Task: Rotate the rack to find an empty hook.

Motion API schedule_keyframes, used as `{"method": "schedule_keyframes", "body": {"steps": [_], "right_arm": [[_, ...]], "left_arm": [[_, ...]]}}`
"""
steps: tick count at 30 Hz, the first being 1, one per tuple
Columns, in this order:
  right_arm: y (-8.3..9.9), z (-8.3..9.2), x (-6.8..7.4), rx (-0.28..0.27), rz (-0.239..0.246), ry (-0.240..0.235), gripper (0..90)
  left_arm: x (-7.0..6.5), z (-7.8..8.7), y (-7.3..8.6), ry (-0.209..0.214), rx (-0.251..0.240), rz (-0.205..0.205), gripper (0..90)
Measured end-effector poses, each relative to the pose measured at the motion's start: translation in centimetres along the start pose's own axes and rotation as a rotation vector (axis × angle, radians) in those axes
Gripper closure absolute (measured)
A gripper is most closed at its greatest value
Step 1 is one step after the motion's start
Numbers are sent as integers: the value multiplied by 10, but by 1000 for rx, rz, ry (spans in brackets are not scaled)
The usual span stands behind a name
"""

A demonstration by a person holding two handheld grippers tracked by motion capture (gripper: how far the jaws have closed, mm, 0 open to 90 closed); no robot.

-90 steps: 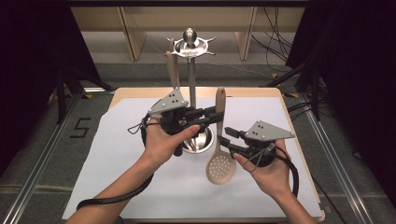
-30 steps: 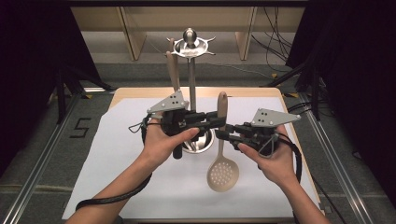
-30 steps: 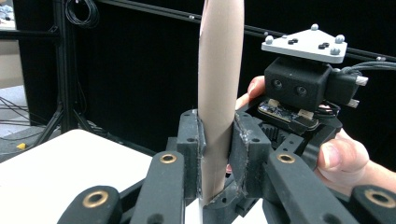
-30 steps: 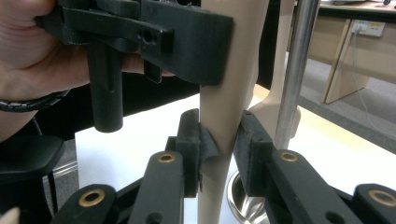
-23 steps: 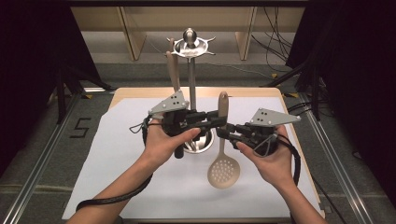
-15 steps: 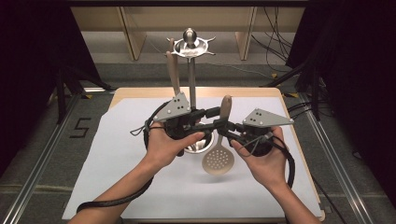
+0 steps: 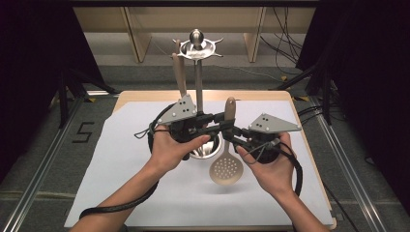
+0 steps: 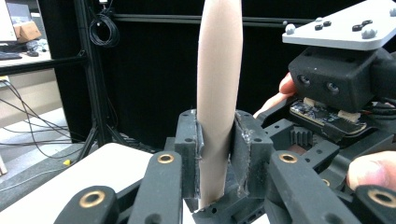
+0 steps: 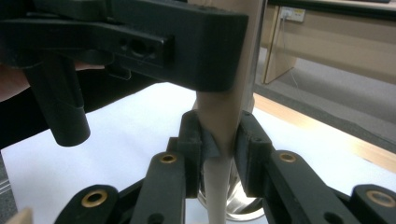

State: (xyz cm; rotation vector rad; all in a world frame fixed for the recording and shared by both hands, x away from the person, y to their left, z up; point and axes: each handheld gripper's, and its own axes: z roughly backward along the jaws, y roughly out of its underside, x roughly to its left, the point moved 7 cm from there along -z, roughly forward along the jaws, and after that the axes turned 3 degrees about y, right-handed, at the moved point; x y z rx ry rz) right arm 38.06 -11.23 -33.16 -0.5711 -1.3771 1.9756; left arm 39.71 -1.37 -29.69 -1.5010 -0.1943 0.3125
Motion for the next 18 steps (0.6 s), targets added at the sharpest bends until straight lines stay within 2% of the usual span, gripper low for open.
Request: {"method": "schedule_keyframes", "body": {"steps": [2, 3, 6, 7, 10, 12, 14, 15, 16, 17, 18], "right_arm": [[-1, 0, 1, -10, 1, -9, 745], [-2, 0, 0, -12, 30, -8, 738], [-1, 4, 1, -37, 50, -34, 627], [0, 7, -1, -41, 62, -21, 601], [4, 18, -6, -68, 63, -19, 567], [12, 28, -11, -57, 13, -12, 552], [19, 35, -21, -56, 18, 8, 552], [25, 39, -25, -40, -16, 15, 551], [28, 40, -31, -43, -4, 28, 552], [32, 41, -34, -32, -29, 36, 551], [36, 42, -40, -30, -20, 49, 551]], "left_arm": [[1, 2, -1, 11, -4, 14, 733], [2, 3, -2, 20, -6, 19, 734], [5, 7, -4, 23, -13, 20, 735], [7, 8, -5, 18, -12, 15, 736], [11, 12, -6, 13, -14, 13, 735], [13, 14, -7, 24, -18, 13, 736], [15, 16, -8, 39, -18, 11, 736], [15, 17, -8, 40, -21, 16, 736], [16, 17, -8, 41, -19, 8, 736], [17, 18, -8, 39, -17, 12, 736], [17, 19, -9, 42, -16, 5, 736]]}}
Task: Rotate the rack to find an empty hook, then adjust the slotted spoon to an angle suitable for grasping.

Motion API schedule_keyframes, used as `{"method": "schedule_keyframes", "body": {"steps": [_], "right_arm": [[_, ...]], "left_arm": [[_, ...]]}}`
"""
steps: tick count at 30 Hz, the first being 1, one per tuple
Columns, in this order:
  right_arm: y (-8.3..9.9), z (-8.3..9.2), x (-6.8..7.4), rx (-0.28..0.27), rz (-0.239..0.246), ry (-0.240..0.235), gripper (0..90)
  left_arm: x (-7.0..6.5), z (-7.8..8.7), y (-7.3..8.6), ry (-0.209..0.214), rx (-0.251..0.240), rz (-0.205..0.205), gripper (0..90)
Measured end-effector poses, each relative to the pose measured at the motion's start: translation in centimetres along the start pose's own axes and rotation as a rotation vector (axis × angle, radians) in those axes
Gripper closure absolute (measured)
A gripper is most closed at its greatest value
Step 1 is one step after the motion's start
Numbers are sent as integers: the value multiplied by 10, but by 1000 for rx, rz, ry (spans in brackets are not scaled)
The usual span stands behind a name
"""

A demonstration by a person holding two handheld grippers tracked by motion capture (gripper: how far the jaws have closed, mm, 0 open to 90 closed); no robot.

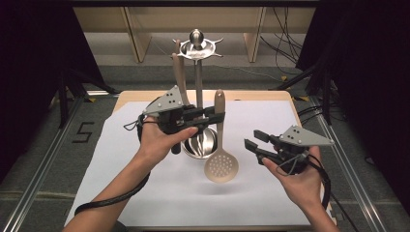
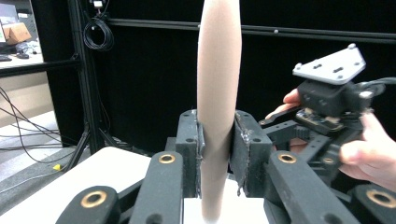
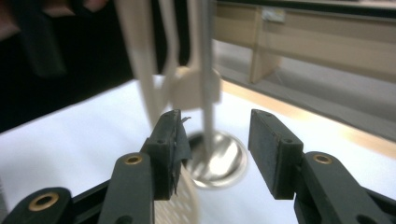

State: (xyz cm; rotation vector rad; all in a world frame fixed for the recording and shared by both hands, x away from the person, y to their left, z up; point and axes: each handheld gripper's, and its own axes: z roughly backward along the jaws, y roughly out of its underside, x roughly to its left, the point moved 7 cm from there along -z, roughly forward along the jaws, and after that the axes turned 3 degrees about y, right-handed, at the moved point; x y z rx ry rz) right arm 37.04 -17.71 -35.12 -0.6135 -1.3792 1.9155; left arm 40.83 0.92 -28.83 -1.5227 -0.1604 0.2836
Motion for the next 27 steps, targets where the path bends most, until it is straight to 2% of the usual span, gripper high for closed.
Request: {"method": "schedule_keyframes", "body": {"steps": [2, 3, 6, 7, 8, 9, 10, 11, 12, 14, 17, 18, 20, 21, 23, 25, 26, 27], "right_arm": [[8, 2, -8, 20, -27, 26, 551], [13, 2, -9, 28, -57, 35, 551], [23, 0, -18, 48, -49, 49, 552], [26, 1, -20, 57, -55, 52, 552], [29, 1, -19, 63, -81, 53, 552], [30, 0, -22, 54, -55, 38, 552], [31, 1, -23, 59, -61, 53, 551], [30, 0, -26, 29, -50, 70, 551], [31, 1, -23, 46, -77, 54, 551], [31, 2, -26, 52, -52, 54, 551], [29, 2, -24, 57, -78, 52, 550], [28, 1, -25, 46, -63, 51, 549], [28, 0, -23, 51, -90, 48, 547], [27, -1, -25, 51, -61, 60, 545], [28, -2, -25, 49, -54, 47, 544], [30, -1, -22, 70, -96, 47, 544], [30, -2, -23, 68, -82, 52, 544], [31, -1, -22, 73, -88, 50, 544]], "left_arm": [[1, 2, -1, 1, 5, -9, 736], [1, 2, -1, 1, 2, -9, 736], [2, 4, -4, -3, -6, -6, 736], [3, 4, -5, -10, -7, -4, 736], [3, 5, -5, -12, -9, -6, 736], [4, 5, -6, -14, -9, -8, 736], [4, 5, -6, -17, -10, -7, 736], [4, 6, -6, -18, -11, -6, 736], [4, 6, -7, -19, -11, -8, 736], [4, 7, -7, -18, -13, -8, 736], [5, 9, -9, -12, -8, -10, 736], [6, 10, -9, -15, -8, -8, 736], [6, 12, -10, -22, -8, -10, 736], [7, 12, -11, -23, -10, -15, 736], [8, 14, -11, -24, -8, -21, 736], [9, 14, -11, -29, -5, -10, 736], [9, 14, -11, -29, -4, -11, 736], [9, 15, -11, -30, -4, -13, 736]]}}
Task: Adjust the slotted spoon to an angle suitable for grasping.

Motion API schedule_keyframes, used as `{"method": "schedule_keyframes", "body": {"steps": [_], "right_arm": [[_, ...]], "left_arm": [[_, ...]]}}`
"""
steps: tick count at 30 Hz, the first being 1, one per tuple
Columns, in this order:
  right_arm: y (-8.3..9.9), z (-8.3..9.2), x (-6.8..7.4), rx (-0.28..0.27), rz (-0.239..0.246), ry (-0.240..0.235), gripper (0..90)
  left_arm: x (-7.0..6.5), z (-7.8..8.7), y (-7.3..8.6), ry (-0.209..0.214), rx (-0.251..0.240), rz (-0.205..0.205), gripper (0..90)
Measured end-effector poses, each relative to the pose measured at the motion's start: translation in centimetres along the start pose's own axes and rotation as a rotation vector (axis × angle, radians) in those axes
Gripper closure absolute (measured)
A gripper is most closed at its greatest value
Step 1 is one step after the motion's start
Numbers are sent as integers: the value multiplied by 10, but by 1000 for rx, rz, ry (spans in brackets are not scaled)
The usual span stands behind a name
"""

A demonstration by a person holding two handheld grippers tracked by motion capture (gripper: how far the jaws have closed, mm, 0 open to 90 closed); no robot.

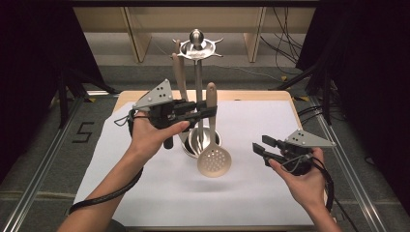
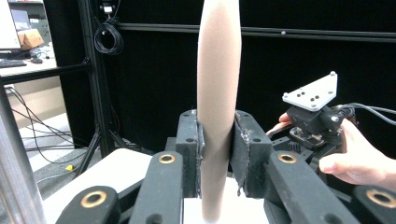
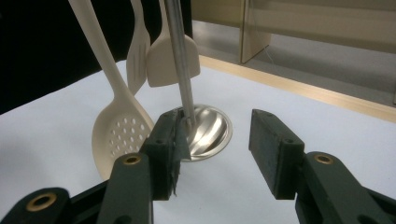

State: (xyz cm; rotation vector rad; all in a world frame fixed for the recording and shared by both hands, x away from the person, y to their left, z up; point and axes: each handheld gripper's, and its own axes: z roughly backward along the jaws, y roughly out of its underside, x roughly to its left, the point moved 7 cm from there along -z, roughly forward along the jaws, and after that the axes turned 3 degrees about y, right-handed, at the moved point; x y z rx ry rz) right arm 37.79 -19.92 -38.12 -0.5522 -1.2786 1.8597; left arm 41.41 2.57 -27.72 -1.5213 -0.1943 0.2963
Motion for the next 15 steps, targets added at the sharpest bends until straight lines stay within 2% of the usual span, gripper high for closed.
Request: {"method": "schedule_keyframes", "body": {"steps": [3, 6, 8, 10, 11, 13, 15], "right_arm": [[0, 0, -2, -8, 26, 3, 544], [0, 0, -3, -13, 31, 3, 544], [0, 0, -4, -14, 31, 4, 543], [1, 0, -2, -6, 13, -11, 543], [2, 1, -1, 6, -13, -10, 543], [2, 0, -4, -6, 18, 2, 544], [1, -1, -4, -15, 9, 3, 544]], "left_arm": [[0, 2, -2, 2, -5, -4, 736], [1, 3, -3, -2, -6, -1, 736], [2, 4, -4, -5, -5, -5, 736], [2, 4, -4, -7, -5, -6, 736], [2, 4, -4, -7, -5, -4, 736], [3, 5, -4, -6, -5, -4, 736], [3, 5, -4, -6, -3, -5, 736]]}}
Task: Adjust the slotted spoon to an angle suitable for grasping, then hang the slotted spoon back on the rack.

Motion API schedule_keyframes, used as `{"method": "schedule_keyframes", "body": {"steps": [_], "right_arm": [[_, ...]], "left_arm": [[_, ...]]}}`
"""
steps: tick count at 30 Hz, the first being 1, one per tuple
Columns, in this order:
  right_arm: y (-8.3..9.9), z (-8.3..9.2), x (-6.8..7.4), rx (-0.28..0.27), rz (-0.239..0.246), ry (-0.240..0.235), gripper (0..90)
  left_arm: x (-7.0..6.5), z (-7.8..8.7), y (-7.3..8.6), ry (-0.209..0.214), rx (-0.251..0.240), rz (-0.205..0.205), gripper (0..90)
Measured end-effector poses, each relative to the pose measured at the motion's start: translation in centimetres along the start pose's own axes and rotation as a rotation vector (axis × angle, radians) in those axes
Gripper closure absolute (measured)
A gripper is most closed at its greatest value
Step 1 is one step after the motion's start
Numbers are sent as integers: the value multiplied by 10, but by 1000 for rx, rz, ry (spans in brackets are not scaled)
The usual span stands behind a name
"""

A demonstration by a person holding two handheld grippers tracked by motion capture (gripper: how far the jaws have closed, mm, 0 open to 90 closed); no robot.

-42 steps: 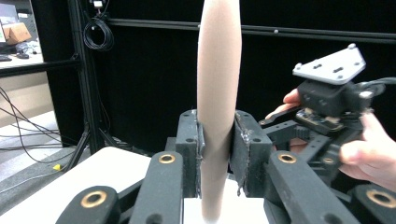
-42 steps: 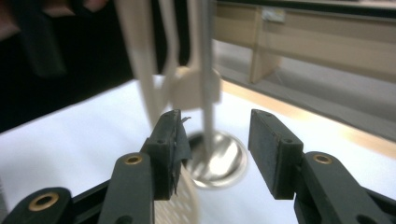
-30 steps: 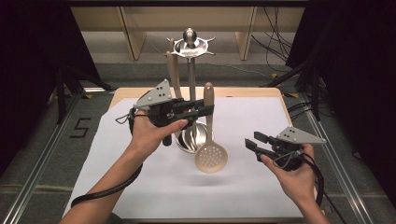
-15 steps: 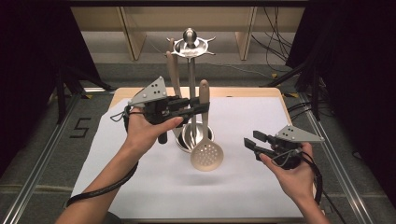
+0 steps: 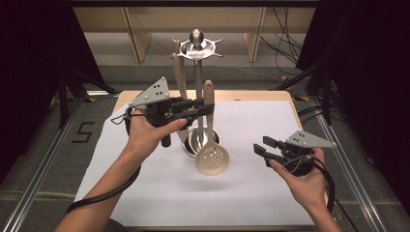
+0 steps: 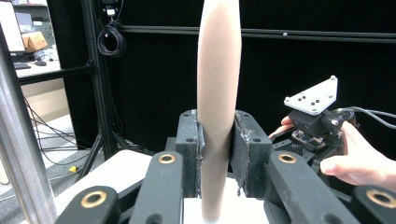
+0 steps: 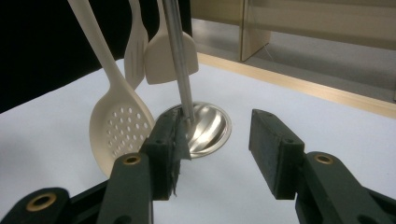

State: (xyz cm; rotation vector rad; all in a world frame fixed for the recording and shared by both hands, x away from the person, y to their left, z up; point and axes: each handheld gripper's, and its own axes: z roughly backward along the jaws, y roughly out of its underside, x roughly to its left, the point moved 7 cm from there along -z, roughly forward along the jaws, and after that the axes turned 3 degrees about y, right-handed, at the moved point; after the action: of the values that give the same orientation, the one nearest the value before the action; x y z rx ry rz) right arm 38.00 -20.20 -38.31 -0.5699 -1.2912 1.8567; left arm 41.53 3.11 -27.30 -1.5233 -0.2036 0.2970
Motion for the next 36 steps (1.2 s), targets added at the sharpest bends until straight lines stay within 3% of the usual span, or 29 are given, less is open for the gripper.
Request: {"method": "schedule_keyframes", "body": {"steps": [3, 5, 8, 12, 13, 14, 16, 17, 18, 20, 23, 24, 27, 29, 30, 33, 35, 36], "right_arm": [[0, 1, 2, 5, -28, 6, 544], [0, 0, 1, 16, 5, -19, 543], [3, 0, 1, 30, -32, -5, 543], [4, -2, 0, 32, -14, -5, 543], [2, -2, -1, 15, 10, -14, 543], [1, 0, 1, 15, -19, -10, 543], [0, 2, 0, 13, -18, -12, 543], [0, 2, -1, 2, 6, -11, 543], [1, 3, 0, 10, -16, -12, 543], [2, 3, 0, 9, -6, -18, 543], [0, 2, -7, -19, 29, 24, 543], [1, 2, -5, 3, 0, 2, 543], [0, 1, -6, 2, 16, 6, 541], [1, 1, -5, 12, 1, -4, 541], [0, -1, -7, -11, 15, 19, 541], [3, -1, -8, 13, 12, 14, 541], [4, 0, -3, 25, -30, 6, 540], [4, 0, -2, 18, -22, -9, 539]], "left_arm": [[-1, 1, -1, -1, -1, -1, 736], [-2, 1, -1, 7, -3, -10, 736], [0, 1, -1, 8, -1, 1, 736], [2, 1, -4, 0, -5, -8, 736], [2, 1, -5, -2, -6, -8, 736], [3, 1, -5, 1, -6, -4, 736], [5, 0, -5, 0, -3, 5, 736], [6, 0, -4, -3, -3, 11, 736], [6, 0, -4, -5, 0, 8, 736], [5, 0, -5, 3, 2, -3, 736], [6, 0, -5, 15, 4, 4, 736], [7, 1, -6, 15, 6, 4, 736], [8, 3, -8, 8, 7, -10, 736], [9, 5, -8, 7, 2, -8, 736], [10, 5, -8, 6, 3, -4, 736], [11, 5, -8, 8, 14, -4, 736], [10, 5, -9, 10, 12, -5, 736], [10, 5, -9, 11, 12, -7, 736]]}}
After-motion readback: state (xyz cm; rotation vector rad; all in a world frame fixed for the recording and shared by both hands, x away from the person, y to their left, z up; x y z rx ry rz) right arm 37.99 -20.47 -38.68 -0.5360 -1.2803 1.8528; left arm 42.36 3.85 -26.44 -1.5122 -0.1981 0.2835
